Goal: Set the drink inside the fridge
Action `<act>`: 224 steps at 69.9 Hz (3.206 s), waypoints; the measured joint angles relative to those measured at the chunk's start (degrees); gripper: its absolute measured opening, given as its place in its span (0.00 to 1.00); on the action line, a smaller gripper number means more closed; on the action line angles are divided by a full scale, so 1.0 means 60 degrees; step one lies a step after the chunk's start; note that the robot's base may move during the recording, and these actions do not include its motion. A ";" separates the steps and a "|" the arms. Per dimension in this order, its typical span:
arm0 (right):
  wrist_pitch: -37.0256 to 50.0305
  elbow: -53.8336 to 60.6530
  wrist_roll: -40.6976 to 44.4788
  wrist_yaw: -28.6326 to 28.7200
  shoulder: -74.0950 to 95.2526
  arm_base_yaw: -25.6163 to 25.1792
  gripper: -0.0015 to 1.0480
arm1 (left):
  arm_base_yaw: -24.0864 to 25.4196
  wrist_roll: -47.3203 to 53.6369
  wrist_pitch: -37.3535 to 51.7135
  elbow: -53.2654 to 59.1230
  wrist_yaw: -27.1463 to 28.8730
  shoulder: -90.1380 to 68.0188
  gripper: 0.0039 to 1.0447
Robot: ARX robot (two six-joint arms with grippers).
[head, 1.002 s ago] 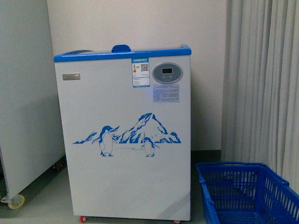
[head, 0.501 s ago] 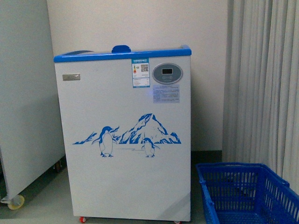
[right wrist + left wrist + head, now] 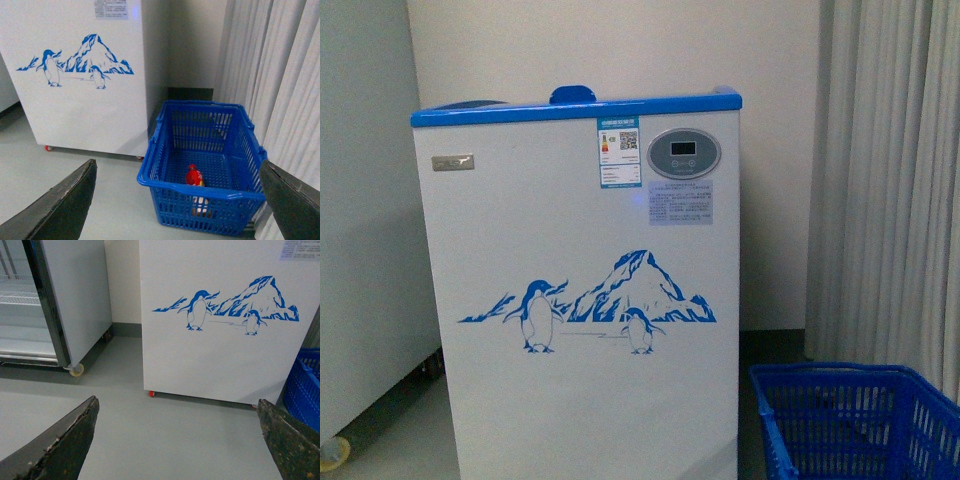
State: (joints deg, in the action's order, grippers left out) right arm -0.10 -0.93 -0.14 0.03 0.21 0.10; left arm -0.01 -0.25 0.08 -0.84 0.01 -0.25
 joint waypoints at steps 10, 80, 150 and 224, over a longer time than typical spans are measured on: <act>0.0000 0.0000 0.0000 0.0000 -0.0004 0.0000 0.93 | 0.0000 0.0000 0.0000 0.0000 0.0000 0.0000 0.92; -0.0149 -0.0036 -0.0062 -0.0164 0.0113 0.0047 0.93 | 0.0000 0.0000 0.0000 0.0000 0.0000 -0.0004 0.92; 0.7042 -0.6397 0.2510 -0.0765 2.3799 -0.3100 0.93 | 0.0000 0.0000 -0.0004 0.0000 -0.0004 0.0000 0.92; 0.4492 -1.0378 0.1537 -0.0656 2.8013 -0.2626 0.62 | 0.0000 0.0000 -0.0004 0.0000 -0.0004 0.0000 0.92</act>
State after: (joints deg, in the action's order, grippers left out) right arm 26.85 -63.20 9.08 -3.90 168.29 -15.66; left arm -0.01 -0.25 0.05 -0.84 -0.01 -0.25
